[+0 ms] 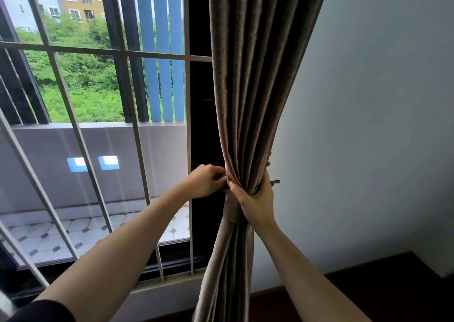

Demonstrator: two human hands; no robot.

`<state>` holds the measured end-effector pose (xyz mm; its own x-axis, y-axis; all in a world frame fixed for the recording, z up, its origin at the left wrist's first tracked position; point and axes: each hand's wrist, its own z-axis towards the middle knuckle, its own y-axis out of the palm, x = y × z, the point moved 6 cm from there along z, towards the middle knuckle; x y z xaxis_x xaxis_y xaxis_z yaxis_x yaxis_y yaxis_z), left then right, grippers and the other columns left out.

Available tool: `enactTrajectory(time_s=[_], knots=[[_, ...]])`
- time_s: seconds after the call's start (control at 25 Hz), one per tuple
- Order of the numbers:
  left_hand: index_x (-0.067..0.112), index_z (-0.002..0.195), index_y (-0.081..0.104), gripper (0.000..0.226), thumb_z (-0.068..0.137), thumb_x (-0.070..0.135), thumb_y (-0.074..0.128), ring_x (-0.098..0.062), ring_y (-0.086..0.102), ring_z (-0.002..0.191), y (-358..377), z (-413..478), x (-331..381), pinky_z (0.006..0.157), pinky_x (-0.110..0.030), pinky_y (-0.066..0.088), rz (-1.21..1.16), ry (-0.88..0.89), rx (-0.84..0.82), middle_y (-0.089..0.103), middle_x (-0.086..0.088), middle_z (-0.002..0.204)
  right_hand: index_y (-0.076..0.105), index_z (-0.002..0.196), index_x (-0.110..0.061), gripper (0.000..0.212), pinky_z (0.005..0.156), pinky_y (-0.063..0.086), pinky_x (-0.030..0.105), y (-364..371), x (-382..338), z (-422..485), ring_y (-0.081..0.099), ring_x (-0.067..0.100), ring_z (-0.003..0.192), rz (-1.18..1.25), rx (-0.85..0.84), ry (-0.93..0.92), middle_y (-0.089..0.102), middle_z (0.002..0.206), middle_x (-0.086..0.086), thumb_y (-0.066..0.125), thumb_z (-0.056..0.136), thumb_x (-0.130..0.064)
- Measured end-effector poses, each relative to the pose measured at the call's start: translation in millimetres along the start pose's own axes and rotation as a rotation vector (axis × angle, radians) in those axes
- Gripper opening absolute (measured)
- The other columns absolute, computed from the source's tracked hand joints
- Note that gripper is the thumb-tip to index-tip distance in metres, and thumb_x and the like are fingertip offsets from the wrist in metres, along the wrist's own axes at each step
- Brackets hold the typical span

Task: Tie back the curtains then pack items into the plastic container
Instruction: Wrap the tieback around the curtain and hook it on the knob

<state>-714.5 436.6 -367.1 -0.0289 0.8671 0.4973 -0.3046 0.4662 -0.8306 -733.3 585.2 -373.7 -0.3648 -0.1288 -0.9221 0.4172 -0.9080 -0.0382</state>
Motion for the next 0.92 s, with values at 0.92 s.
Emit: enactTrajectory(time_s=[0.92], knots=[[0.020,0.117,0.059,0.031,0.087,0.028,0.061,-0.024,0.058,0.093,-42,-2,-15,0.083,-0.032,0.046,0.184,-0.081,-0.240,0.061,-0.003,0.096,0.046,0.121,-0.032,0.056,0.075,0.047,0.004,-2,11,-2,0.058,-0.016,0.091,0.022,-0.003,-0.007,0.058,0.104,-0.023,0.072,0.078,-0.007]])
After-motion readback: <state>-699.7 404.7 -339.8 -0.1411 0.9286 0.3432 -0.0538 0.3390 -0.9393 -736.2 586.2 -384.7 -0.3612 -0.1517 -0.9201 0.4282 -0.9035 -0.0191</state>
